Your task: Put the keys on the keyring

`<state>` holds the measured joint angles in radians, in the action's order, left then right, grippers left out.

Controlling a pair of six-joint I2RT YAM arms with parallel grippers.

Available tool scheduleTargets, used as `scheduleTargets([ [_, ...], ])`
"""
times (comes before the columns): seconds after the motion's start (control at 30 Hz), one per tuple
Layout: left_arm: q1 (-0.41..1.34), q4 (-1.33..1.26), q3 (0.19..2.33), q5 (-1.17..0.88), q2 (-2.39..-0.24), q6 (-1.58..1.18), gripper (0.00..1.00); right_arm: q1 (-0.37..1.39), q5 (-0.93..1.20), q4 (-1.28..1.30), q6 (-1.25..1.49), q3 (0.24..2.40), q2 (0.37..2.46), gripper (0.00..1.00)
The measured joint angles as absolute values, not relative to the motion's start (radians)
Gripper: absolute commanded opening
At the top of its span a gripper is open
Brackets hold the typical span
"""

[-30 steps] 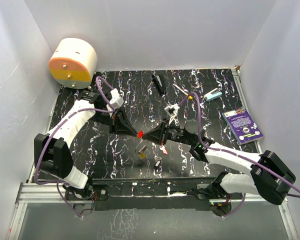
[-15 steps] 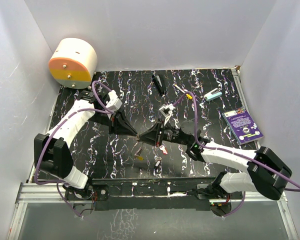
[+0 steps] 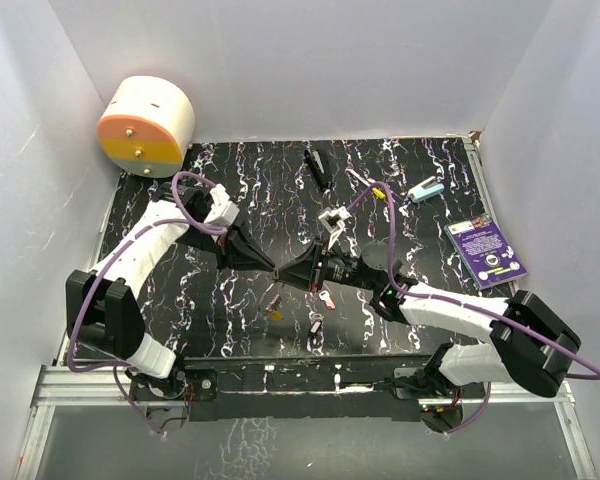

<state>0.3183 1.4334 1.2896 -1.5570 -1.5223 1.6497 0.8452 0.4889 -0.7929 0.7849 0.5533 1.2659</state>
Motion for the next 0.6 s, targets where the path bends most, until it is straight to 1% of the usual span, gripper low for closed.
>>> scheduleTargets([
  [0.23,0.321,1.446,1.29,-1.548,-1.522,1.707,0.0,0.845,0.493,-0.843,0.804,0.544,1.29,0.08],
  [0.43,0.336,1.448,1.3,-1.524,-1.52,1.734,0.0,0.845,0.492,-0.836,0.797,0.542,1.29,0.08],
  [0.5,0.337,1.444,1.307,-1.505,-1.52,1.74,0.0,0.846,0.477,-0.799,0.773,0.542,1.272,0.08],
  [0.6,0.342,1.436,1.32,-1.465,-1.52,1.753,0.0,0.853,0.413,-0.635,0.698,0.555,1.18,0.08],
])
